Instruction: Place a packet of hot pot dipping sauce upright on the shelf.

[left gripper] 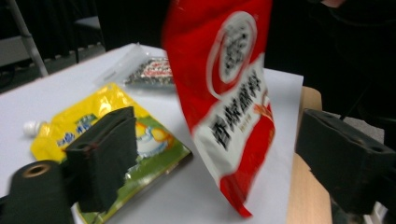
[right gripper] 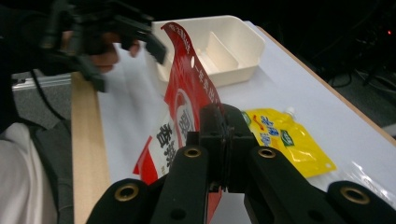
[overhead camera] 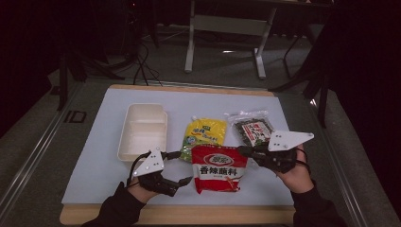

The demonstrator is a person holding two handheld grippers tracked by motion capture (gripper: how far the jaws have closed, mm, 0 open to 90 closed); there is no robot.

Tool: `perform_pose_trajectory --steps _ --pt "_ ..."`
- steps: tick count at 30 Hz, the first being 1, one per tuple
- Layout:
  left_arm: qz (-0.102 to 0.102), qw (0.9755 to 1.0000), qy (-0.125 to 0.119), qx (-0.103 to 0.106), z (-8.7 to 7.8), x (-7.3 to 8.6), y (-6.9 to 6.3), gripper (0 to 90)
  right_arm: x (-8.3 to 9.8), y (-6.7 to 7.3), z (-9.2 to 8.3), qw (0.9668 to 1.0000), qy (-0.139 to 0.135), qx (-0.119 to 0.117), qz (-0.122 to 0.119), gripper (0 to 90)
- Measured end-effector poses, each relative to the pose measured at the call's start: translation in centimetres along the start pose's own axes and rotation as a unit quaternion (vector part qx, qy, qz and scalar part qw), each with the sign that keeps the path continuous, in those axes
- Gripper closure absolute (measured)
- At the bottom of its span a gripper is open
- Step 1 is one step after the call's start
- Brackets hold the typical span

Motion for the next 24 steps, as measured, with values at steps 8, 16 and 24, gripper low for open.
perform_pose_trajectory --steps 8,16,24 --pt "0.005 0.9994 0.023 0.024 2.2 -0.7 0.3 22.0 -0.8 1.0 0.0 0.9998 -0.005 -0.012 -0.013 89.0" --pt "0.018 0.9956 0.052 0.076 4.0 -0.5 -0.1 51.4 -1.3 1.6 0.1 0.9996 -0.005 -0.021 -0.019 88.9" --pt "0.020 0.9936 0.052 0.098 4.0 -0.9 -0.1 87.0 -1.9 1.9 -0.2 0.9994 -0.008 -0.025 -0.023 88.9"
Point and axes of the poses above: each handheld gripper's, and its own axes: z roughly forward along the jaws, x roughly out of its underside, y roughly to its left, the point moved 4 cm from there along z, roughly forward along the jaws, and after that the axes turned 3 degrees about -y, right-handed, at the moved point
